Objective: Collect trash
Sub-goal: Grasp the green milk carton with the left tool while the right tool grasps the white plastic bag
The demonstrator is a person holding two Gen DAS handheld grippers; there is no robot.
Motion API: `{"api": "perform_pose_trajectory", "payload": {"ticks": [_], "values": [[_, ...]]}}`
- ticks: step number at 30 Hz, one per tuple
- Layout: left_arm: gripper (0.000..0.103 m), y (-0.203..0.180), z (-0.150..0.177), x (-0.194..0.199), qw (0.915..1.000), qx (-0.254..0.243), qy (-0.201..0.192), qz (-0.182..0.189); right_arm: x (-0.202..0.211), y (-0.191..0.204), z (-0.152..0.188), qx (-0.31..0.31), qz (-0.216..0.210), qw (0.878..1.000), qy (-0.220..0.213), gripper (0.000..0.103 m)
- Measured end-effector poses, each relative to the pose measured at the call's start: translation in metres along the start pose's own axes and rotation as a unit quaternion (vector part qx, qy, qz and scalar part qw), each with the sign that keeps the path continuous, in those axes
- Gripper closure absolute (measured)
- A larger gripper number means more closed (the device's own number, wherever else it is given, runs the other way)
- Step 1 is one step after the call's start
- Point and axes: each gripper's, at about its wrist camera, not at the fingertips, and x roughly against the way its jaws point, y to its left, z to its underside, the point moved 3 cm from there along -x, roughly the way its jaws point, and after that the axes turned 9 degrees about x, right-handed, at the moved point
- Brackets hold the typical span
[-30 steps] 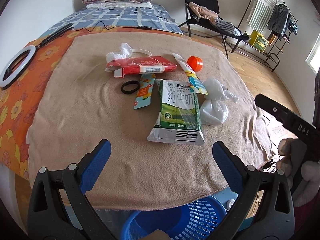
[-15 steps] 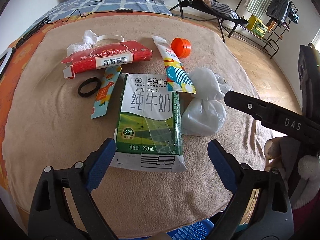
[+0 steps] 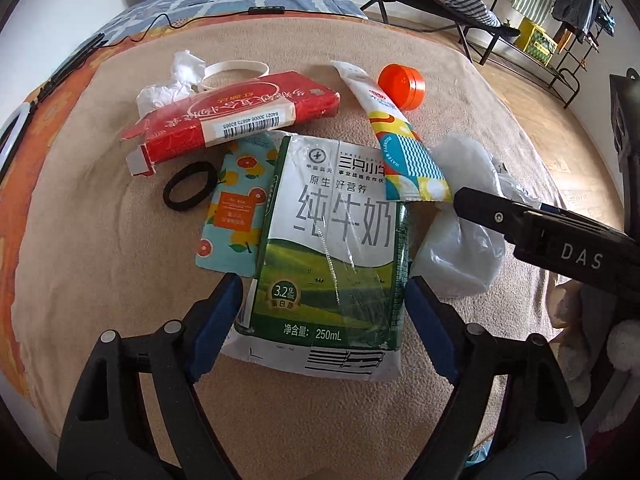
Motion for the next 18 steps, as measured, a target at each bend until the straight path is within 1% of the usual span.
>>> {"api": "perform_pose_trajectory", "payload": {"ticks": [1,2,4,5,6,7,8,9,11,12,13,14,15,17,18], "values": [[0.02,0.0,-0.001,-0.001,1.0,0.003,0.0,0.005,-0.003,0.0,-0.001,0.001,-0.001,1.0,0.004,0.016],[0.022,-0.001,-0.001,0.0,1.0,0.003,-0.001,0.009,-0.005,0.001,-0.001,0.001,-0.002,1.0,0.008,0.018],[0.029,-0.003,-0.001,0.003,0.9999,-0.003,-0.005,0.014,-0.008,0.002,-0.001,0.0,-0.004,1.0,0.012,0.019],[0.041,-0.004,0.0,0.006,0.9998,-0.004,-0.008,0.016,-0.009,0.002,-0.001,0.001,-0.005,1.0,0.013,0.025],[0.059,-0.003,0.0,0.008,0.9998,-0.005,-0.011,0.012,-0.009,0.004,-0.001,0.002,-0.008,1.0,0.014,0.028],[0.06,-0.002,0.0,0.012,0.9998,-0.003,-0.014,0.015,-0.009,0.004,-0.001,0.003,-0.013,1.0,0.015,0.035],[0.066,0.0,0.0,0.013,0.9997,-0.001,-0.012,0.021,-0.009,0.006,0.0,0.003,-0.019,1.0,0.016,0.042],[0.07,0.003,0.0,0.015,0.9996,0.002,-0.012,0.025,-0.008,0.007,0.001,0.003,-0.023,1.0,0.016,0.046],[0.075,0.007,0.001,0.019,0.9997,0.003,-0.021,0.016,-0.007,0.008,0.002,0.004,-0.025,1.0,0.015,0.054],[0.075,0.007,0.001,0.021,0.9996,-0.002,-0.028,0.006,-0.006,0.008,0.003,0.005,-0.027,1.0,0.015,0.058],[0.074,0.007,0.002,0.023,0.9994,-0.004,-0.033,-0.003,-0.006,0.008,0.004,0.003,-0.029,0.999,0.015,0.062],[0.06,0.006,0.002,0.023,0.9995,-0.002,-0.031,-0.004,-0.005,0.008,0.005,-0.001,-0.031,0.999,0.015,0.062],[0.035,0.005,0.002,0.022,0.9996,0.0,-0.027,0.0,-0.004,0.008,0.006,-0.005,-0.034,0.999,0.013,0.062],[0.013,0.0,0.0,0.024,0.9992,0.002,-0.04,-0.001,-0.001,0.008,0.007,-0.009,-0.032,0.999,0.011,0.065],[0.01,-0.003,-0.001,0.024,0.999,0.001,-0.045,-0.005,0.001,0.009,0.007,-0.009,-0.027,1.0,0.01,0.066]]}}
